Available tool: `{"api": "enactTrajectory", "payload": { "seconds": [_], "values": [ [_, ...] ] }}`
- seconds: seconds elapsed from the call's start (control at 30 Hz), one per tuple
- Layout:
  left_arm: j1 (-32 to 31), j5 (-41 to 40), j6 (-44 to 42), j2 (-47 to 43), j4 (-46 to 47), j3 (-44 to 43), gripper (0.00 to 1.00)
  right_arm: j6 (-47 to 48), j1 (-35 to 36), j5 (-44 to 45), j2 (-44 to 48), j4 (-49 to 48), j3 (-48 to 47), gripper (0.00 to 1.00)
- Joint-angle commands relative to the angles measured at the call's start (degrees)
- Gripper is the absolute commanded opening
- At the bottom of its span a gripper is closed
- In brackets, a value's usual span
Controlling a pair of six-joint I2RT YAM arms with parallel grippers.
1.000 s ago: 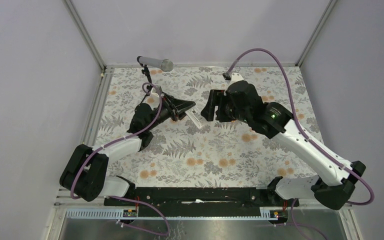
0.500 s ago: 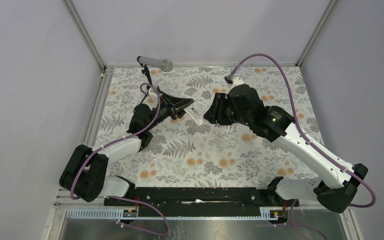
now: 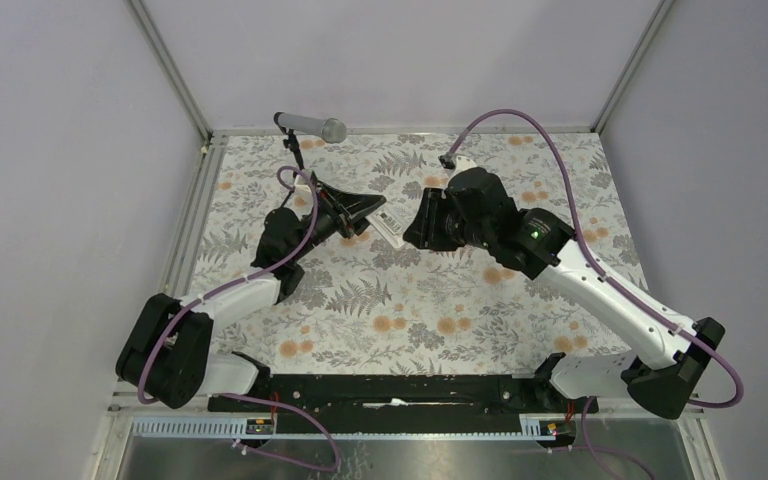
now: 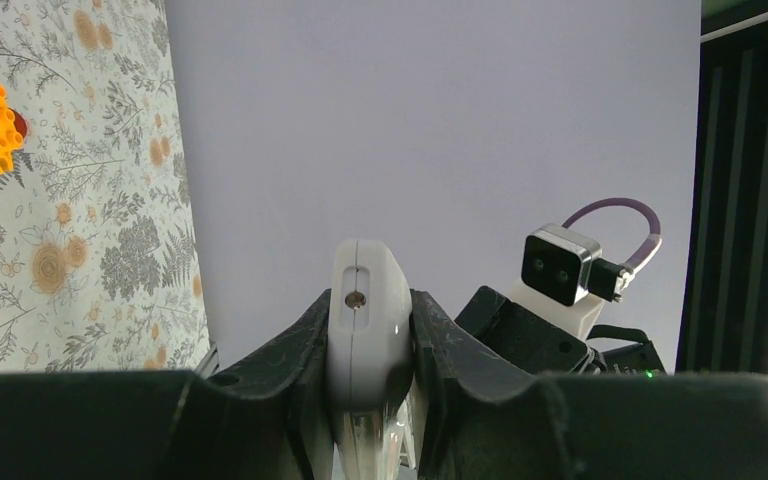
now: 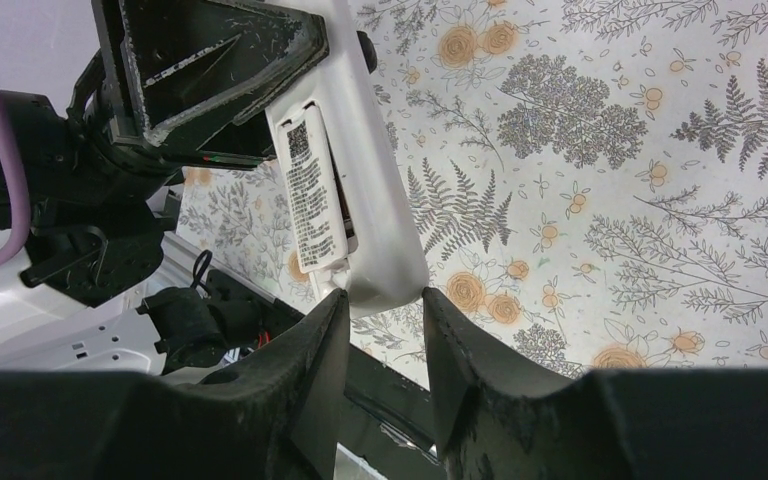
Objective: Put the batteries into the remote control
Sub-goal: Load the battery cover into the remote control.
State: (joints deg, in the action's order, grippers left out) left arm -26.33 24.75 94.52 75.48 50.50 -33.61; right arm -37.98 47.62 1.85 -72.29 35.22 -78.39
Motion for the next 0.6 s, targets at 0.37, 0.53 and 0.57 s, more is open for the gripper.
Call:
{"api": "enactTrajectory", "payload": {
  "seconds": [0.37, 0.53, 0.57],
  "values": [
    [-0.72, -0.13, -2.15, -2.71, 1.57, -1.5, 0.0, 0.19, -0.25, -1.67, -1.99, -3.47, -1.4, 0.4],
    [-1.16, 0.53, -3.13, -2.58, 0.69, -2.22, 0.0, 0.2, -0.27, -1.67, -2.28, -3.55, -1.83, 0.4],
    [-1.22, 0.7, -3.26, -2.57, 0.59, -2.37, 0.0, 0.21, -0.32, -1.67, -2.4, -3.46, -1.88, 0.4]
  ]
}}
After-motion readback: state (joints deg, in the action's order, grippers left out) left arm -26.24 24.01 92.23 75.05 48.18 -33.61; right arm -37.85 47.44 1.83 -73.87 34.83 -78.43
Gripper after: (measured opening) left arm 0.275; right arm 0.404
